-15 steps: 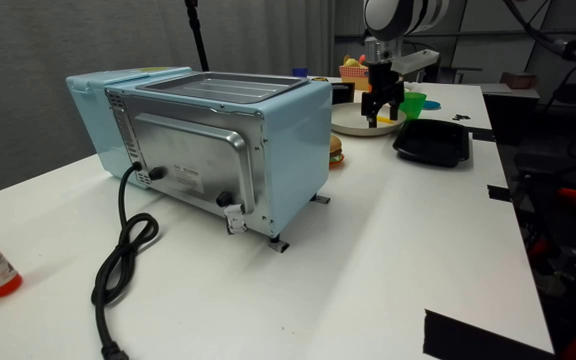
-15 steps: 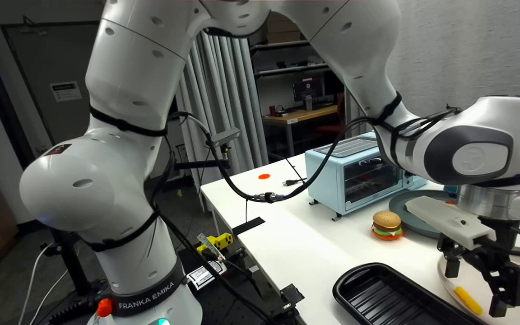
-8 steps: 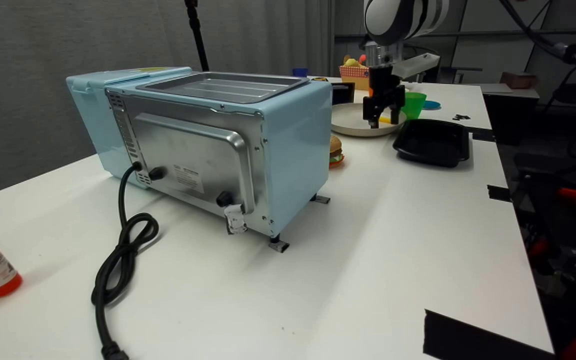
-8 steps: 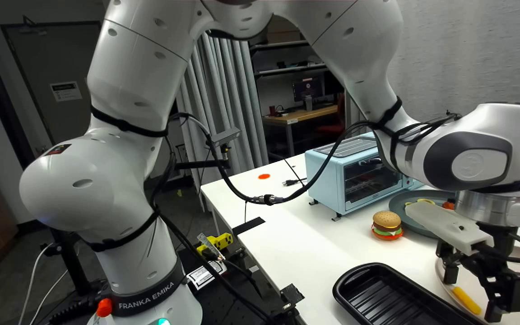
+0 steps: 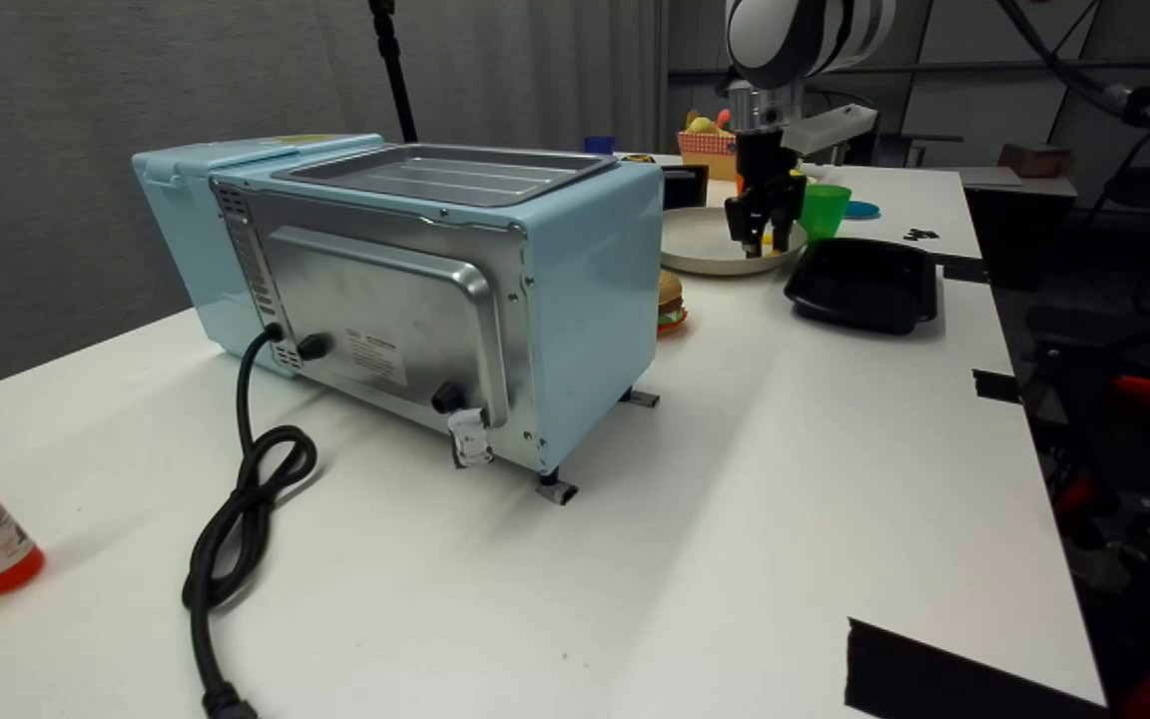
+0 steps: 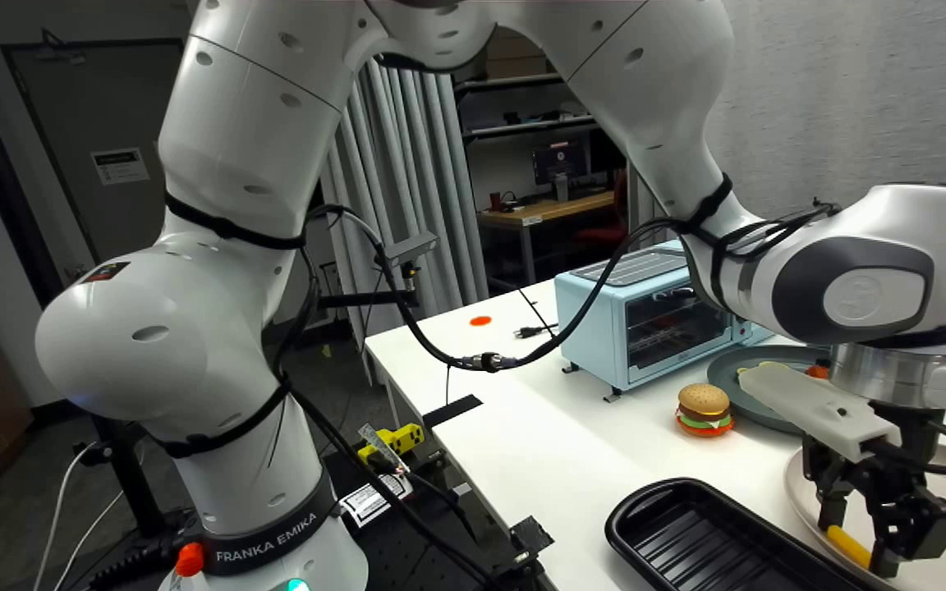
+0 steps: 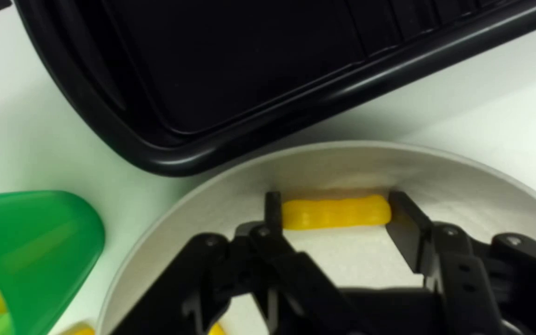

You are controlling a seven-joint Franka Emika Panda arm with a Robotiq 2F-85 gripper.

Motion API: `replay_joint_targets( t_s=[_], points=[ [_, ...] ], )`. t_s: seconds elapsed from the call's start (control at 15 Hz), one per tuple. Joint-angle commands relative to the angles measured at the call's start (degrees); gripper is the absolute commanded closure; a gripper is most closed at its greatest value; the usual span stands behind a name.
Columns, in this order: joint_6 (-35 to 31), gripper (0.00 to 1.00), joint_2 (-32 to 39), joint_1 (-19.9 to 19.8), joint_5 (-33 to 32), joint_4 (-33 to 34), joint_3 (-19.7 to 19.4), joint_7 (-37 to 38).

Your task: Put the objects on the grey plate in the green cup

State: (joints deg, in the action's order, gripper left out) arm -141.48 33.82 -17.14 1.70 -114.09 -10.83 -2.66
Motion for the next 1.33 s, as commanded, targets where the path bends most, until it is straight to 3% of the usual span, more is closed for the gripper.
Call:
replay_joint_targets(
  t_s=[0.0,1.27],
  points=[
    [1.2,0.66,-0.1,-0.8,0.9,0.9,0.5,-1.1],
    [2.5,0.66,-6.8,-4.6,1.2,3.5,-2.5,-1.0]
  ],
)
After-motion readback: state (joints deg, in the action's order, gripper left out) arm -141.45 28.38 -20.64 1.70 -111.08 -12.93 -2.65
